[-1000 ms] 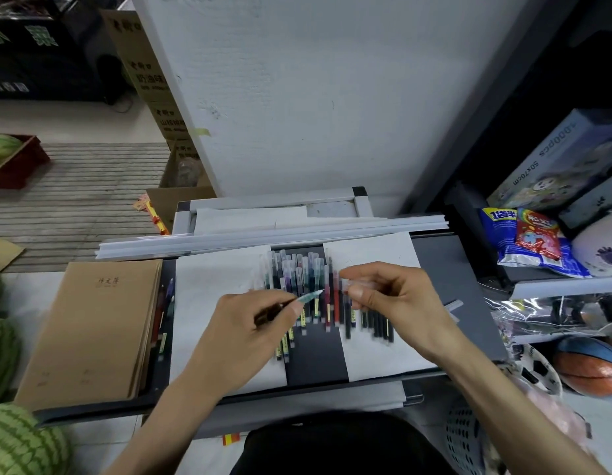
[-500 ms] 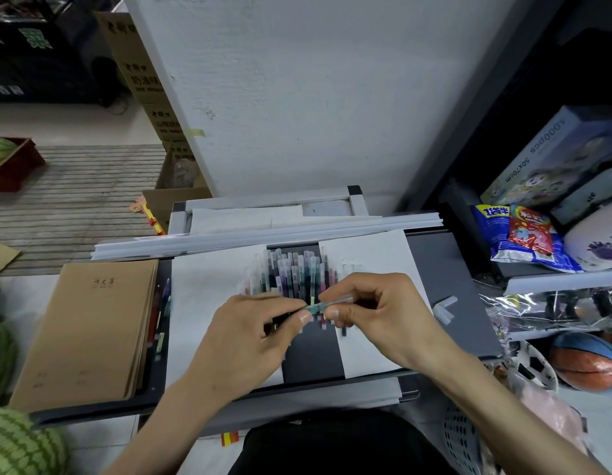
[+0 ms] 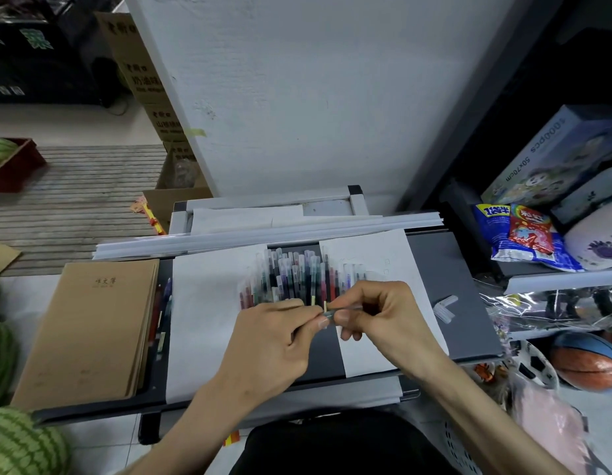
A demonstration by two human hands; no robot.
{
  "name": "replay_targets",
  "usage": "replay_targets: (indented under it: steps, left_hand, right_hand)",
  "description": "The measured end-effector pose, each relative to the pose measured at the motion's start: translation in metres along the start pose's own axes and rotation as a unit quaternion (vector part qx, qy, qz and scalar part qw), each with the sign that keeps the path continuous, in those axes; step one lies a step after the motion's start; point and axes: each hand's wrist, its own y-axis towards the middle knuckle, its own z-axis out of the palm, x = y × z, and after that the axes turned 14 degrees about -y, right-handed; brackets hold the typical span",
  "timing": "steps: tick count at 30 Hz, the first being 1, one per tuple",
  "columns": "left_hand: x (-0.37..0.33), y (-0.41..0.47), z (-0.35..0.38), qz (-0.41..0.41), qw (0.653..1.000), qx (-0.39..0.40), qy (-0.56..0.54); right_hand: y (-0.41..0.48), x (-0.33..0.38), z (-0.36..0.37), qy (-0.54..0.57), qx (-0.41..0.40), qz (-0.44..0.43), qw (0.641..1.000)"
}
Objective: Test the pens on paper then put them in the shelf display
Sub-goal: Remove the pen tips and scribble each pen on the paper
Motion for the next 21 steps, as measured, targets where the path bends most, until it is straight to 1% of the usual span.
replay_targets:
  steps: [2,3,5,7,10,11,14,15,17,19,21]
  left_hand:
    - [0.004,0.0,0.004,-0.018,0.999,0.001,-0.031]
    - [0.005,0.001,0.006,-0.031,0.998,0.0,-0.056]
    - [0.008,0.002,0.012,-0.057,0.992,-0.006,-0.112]
    - [0.012,0.002,0.019,-0.077,0.989,0.007,-0.128]
    - [0.023,-0.002,0.025,-0.12,0.984,0.051,-0.123]
    - [0.029,-0.004,0.024,-0.138,0.982,0.057,-0.115]
    - [0.053,-0.009,0.015,-0.19,0.977,0.056,-0.081]
    - [0.063,-0.012,0.01,-0.21,0.974,0.043,-0.068]
    - [0.086,-0.018,-0.006,-0.253,0.967,0.006,-0.028]
    - [0.111,-0.026,-0.026,-0.3,0.953,-0.036,0.025]
    - [0.134,-0.034,-0.045,-0.354,0.928,-0.083,0.078]
  right_hand:
    - [-0.003,-0.005,0.003,0.057,0.009,0.02,0.998]
    - [-0.005,-0.008,0.007,0.107,0.017,0.036,0.994]
    - [-0.007,-0.016,0.017,0.204,0.024,0.074,0.976]
    - [-0.007,-0.025,0.024,0.217,0.005,0.089,0.972]
    - [-0.001,-0.042,0.028,0.156,-0.023,0.097,0.983]
    - [0.002,-0.047,0.026,0.14,-0.029,0.105,0.984]
    - [0.021,-0.067,0.009,0.138,-0.038,0.143,0.979]
    - [0.028,-0.075,-0.002,0.124,-0.046,0.157,0.979]
    - [0.041,-0.093,-0.026,0.057,-0.073,0.179,0.98]
    - [0.052,-0.111,-0.048,-0.046,-0.105,0.201,0.973]
    - [0.061,-0.126,-0.064,-0.157,-0.131,0.213,0.955]
